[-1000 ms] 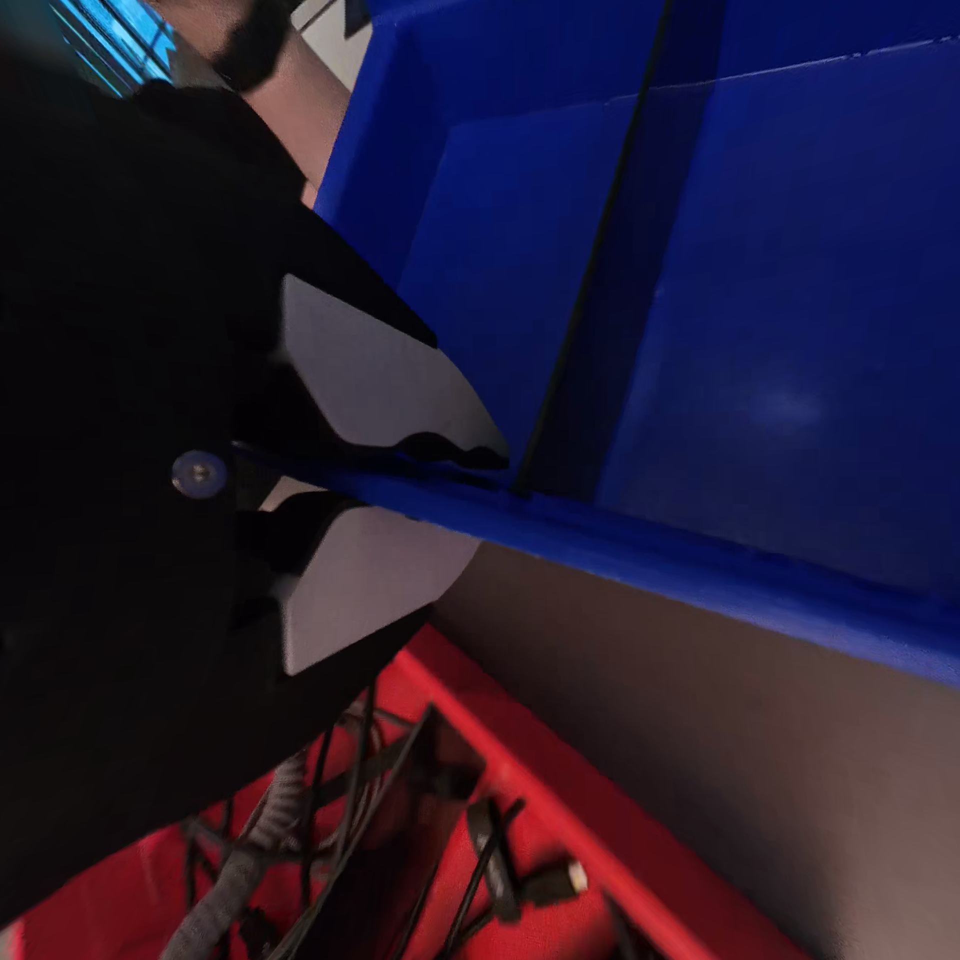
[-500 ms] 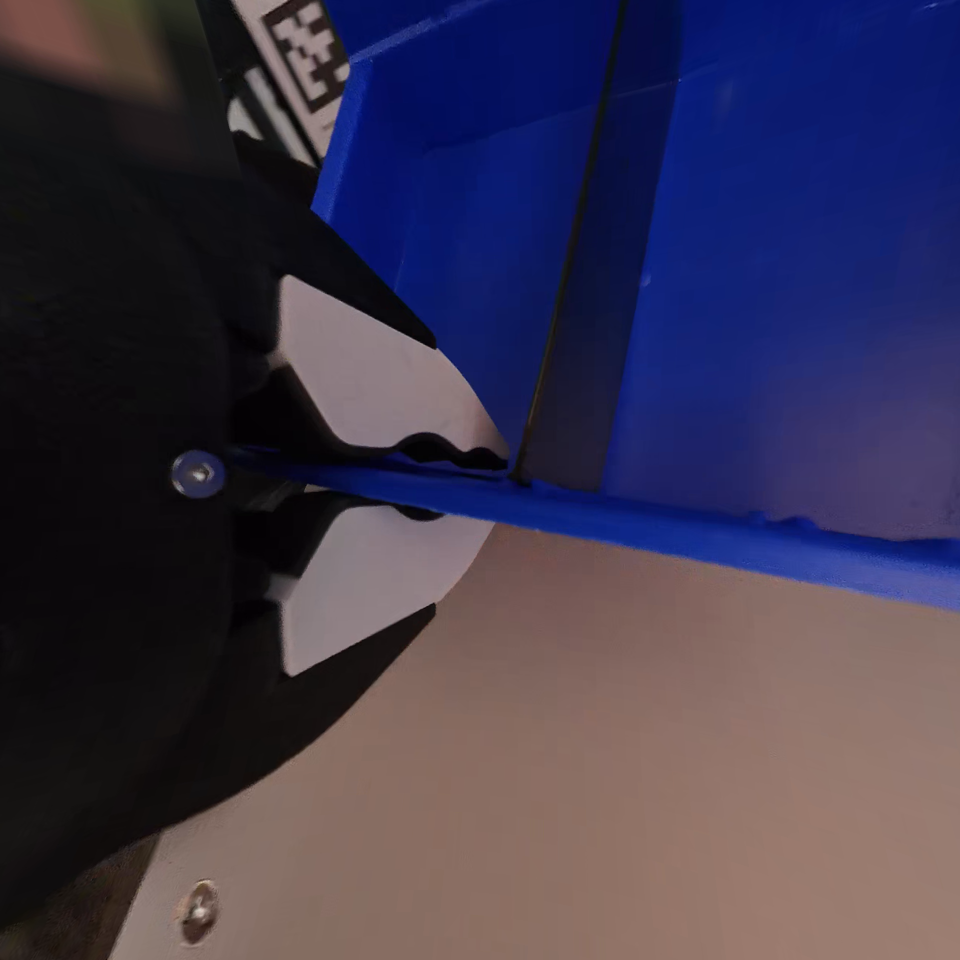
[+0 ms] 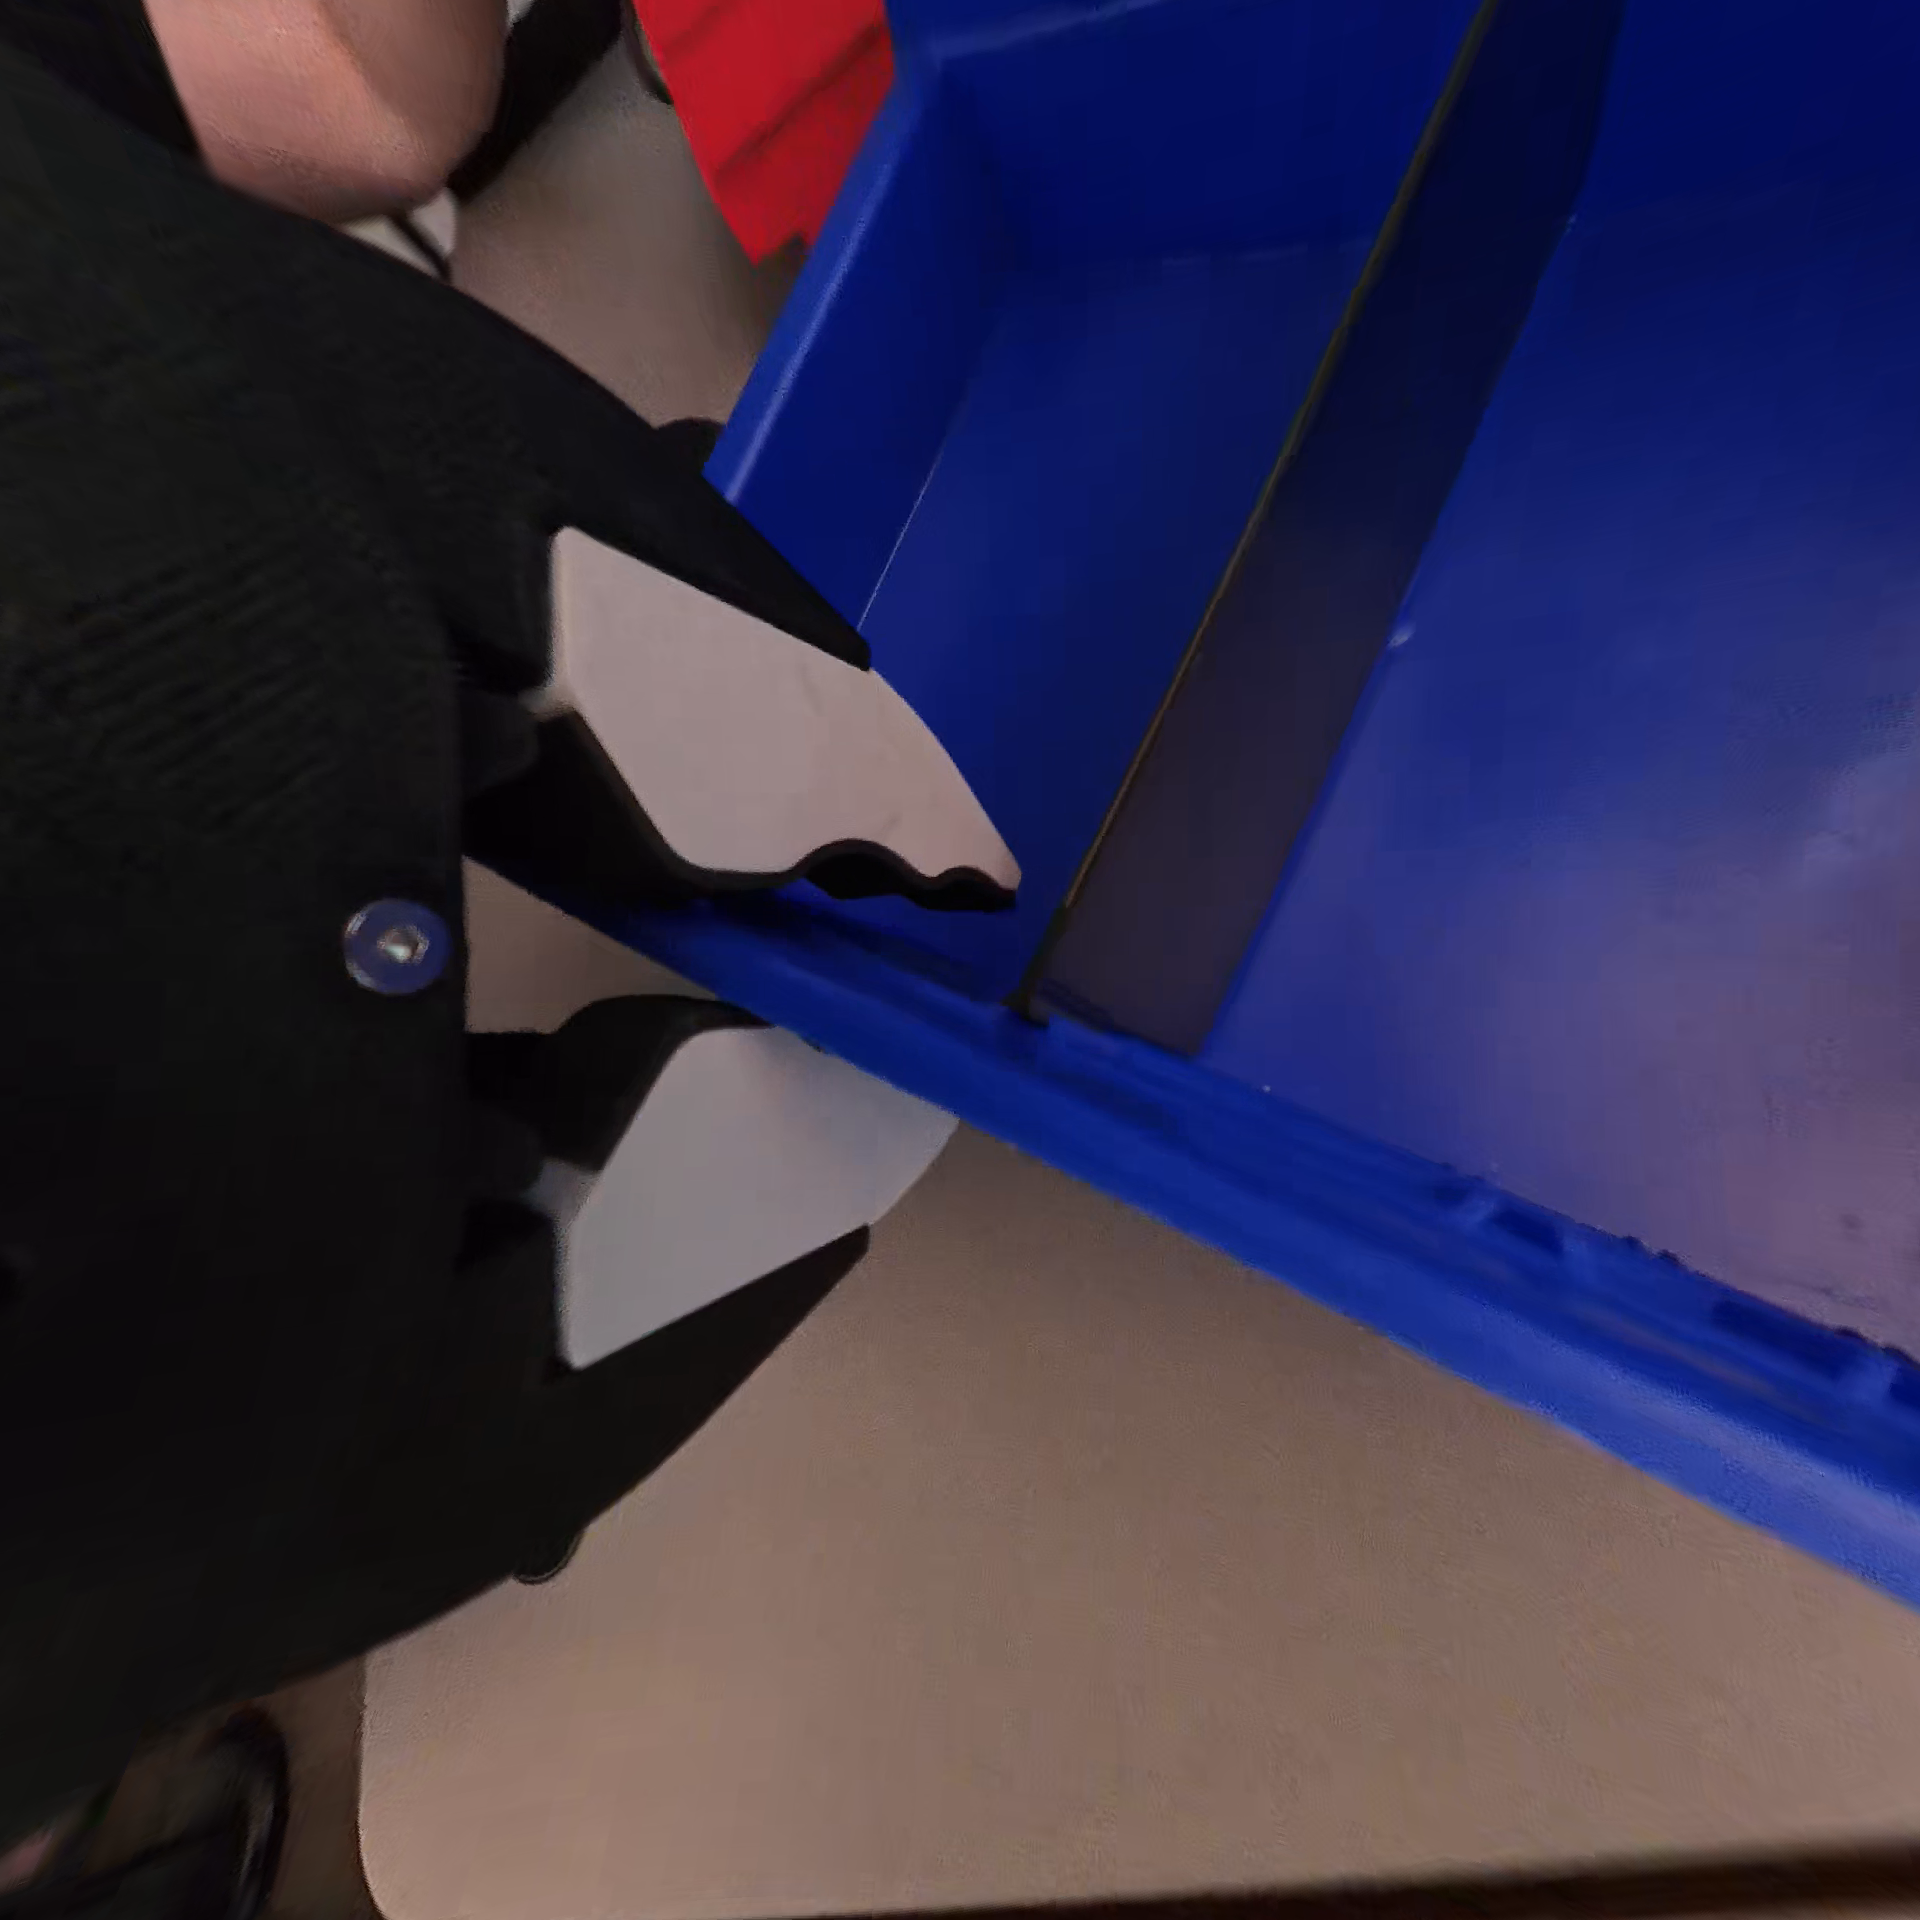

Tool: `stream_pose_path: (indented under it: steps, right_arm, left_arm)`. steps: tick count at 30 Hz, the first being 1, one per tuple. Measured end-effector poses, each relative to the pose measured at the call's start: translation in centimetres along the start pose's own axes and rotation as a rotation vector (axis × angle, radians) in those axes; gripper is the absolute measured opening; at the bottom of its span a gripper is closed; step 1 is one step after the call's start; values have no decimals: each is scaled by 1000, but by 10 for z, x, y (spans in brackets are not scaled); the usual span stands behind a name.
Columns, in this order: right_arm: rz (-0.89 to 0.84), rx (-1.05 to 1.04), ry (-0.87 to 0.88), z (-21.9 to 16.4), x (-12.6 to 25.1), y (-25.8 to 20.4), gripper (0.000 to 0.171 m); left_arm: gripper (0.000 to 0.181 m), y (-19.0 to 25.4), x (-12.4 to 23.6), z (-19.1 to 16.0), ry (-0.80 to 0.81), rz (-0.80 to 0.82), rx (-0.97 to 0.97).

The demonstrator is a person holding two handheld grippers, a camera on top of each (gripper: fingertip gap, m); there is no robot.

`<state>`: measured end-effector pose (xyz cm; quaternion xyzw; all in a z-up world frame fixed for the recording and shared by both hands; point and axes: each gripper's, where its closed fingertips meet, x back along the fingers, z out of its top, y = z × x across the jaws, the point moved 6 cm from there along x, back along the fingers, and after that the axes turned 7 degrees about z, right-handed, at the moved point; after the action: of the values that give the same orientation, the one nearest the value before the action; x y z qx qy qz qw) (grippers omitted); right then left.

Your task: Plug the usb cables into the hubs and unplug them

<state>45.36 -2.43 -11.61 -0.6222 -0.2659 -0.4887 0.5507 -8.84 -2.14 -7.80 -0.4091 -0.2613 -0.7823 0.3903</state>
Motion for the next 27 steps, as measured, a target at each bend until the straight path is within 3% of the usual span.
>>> stream_pose_path:
  steps: [5,9,14,17,24,27]
  right_arm:
    - [-31,253,-109,5,-35,-78,12]
    - [-55,364,-150,-4,-65,-132,7]
    - [-66,446,-160,-11,-80,-170,10]
    - [-82,453,-168,-10,-84,-179,7]
    - [-120,371,-158,7,-72,-150,7]
    - [-123,319,-147,14,-62,-128,7]
  left_arm:
    - [61,-21,15,-7,-68,37,19]
    - [12,-41,28,-24,-188,-123,147]
    - [5,-108,51,-44,-180,59,244]
    - [7,-152,65,-62,-136,60,373]
    - [23,-238,123,-145,-59,26,710]
    - [21,-262,147,-179,-7,55,832]
